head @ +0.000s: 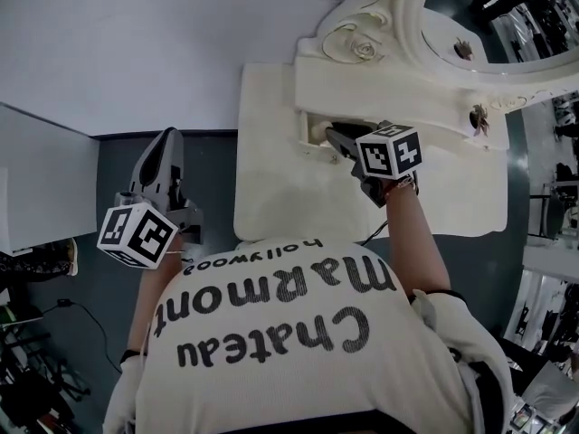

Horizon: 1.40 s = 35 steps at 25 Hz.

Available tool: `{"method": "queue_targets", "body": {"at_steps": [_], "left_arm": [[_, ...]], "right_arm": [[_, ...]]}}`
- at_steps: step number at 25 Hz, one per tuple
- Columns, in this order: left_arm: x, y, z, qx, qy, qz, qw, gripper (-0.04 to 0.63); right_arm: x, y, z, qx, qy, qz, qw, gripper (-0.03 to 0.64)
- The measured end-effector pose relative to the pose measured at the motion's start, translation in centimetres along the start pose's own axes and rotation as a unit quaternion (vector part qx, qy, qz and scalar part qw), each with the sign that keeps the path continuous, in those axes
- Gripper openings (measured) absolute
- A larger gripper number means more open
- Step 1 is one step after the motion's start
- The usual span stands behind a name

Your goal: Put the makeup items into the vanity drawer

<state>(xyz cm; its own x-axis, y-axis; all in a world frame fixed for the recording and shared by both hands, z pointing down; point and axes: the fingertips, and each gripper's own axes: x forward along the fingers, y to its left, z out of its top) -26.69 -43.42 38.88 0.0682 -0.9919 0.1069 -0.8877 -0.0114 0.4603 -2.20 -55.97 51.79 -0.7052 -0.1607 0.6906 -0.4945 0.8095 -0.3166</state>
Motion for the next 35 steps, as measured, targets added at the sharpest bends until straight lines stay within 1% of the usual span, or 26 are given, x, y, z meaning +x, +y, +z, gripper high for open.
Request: {"method": "queue_targets", "body": {"at_steps": [3, 7, 10, 18, 20, 27, 31, 35], "left_arm": [[-0.4, 0.6, -0.3, -0.006, 0.001, 0.012, 0.9999, 0.008], [-0.8, 1.0, -0.3, -0.008, -0.001, 0.019, 0.9998, 0.008], [-1.1, 1.2, -0.4, -0.01, -0.002, 0.024, 0.9997, 0.008], [-2.0, 2.0, -0.7, -0.011, -0.002, 0.034, 0.9994, 0.008], [-2.2, 2.3, -0.5, -0.013, -0.004, 0.036, 0.9993, 0.008], [-2.8, 3.0, -0.5, -0.021, -0.01, 0.045, 0.9987, 0.008], [-2.7, 3.0, -0.5, -0.023, -0.013, 0.042, 0.9988, 0.008], [-2.8, 2.7, -0.4, -0.023, -0.016, 0.038, 0.9989, 0.008]], "right_arm": [[0.9, 0.2, -0.2, -0.008, 0.022, 0.007, 1.0, 0.084], [1.5, 0.2, -0.6, -0.032, 0.054, 0.001, 0.998, 0.086], [2.0, 0.2, -0.8, -0.041, 0.078, 0.001, 0.996, 0.087], [3.1, -0.6, -1.0, -0.069, 0.135, -0.045, 0.987, 0.092], [3.4, -0.5, -1.1, -0.075, 0.146, -0.049, 0.985, 0.092], [3.8, -0.3, -1.3, -0.069, 0.162, -0.055, 0.983, 0.095], [3.5, -0.5, -1.5, -0.061, 0.166, -0.061, 0.982, 0.104], [3.4, -0.4, -1.7, -0.065, 0.168, -0.063, 0.982, 0.109]]}}
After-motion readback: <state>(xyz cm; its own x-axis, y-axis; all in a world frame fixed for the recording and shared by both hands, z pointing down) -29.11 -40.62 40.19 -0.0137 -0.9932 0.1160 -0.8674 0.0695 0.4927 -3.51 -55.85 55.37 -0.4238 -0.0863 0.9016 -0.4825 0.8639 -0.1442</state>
